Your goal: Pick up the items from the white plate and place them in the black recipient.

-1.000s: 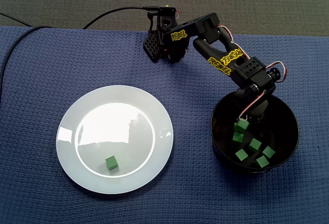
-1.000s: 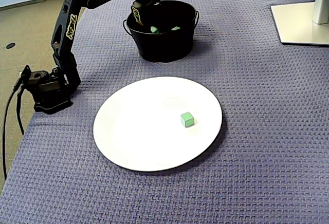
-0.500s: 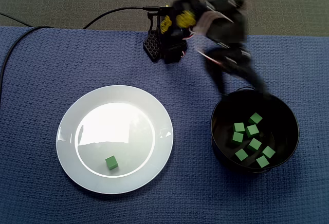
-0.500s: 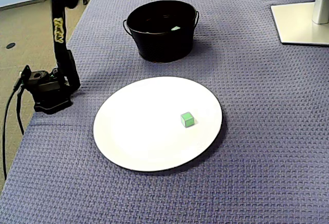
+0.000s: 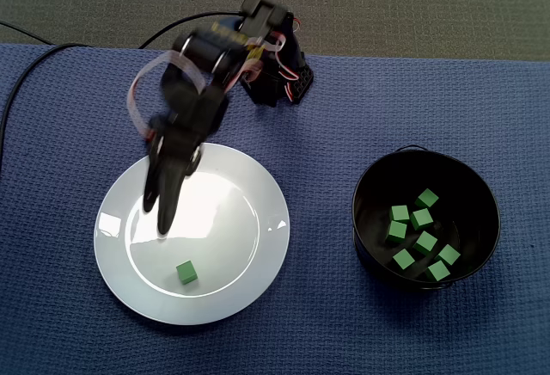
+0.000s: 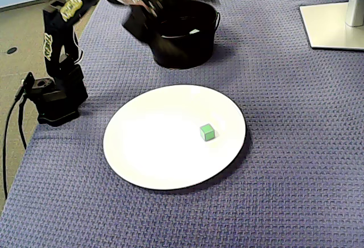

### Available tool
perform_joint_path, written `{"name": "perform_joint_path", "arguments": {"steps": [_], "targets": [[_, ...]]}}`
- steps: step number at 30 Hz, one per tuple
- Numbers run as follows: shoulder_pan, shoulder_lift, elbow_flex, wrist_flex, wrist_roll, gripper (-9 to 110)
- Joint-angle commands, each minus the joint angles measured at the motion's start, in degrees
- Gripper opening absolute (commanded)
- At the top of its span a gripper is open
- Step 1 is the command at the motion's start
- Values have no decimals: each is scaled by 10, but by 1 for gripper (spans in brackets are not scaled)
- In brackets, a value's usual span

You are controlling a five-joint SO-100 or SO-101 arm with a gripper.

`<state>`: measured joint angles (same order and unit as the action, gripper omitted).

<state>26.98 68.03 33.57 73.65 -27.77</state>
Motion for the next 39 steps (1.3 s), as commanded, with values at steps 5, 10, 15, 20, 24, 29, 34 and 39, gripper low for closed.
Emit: {"name": "perform_joint_path", "arguments": {"steps": [5, 10, 15, 20, 24, 29, 34, 39], "targets": [[8, -190, -134, 32, -275, 48], [7, -271, -193, 70, -295, 49], [-9, -301, -200, 138, -254, 48], [-19, -328, -213, 186, -229, 47], [-24, -358, -242, 209, -219, 46], [-29, -396, -276, 221, -212, 45], [-25, -425, -304, 207, -215, 45], [-20, -452, -316, 185, -229, 44]]}}
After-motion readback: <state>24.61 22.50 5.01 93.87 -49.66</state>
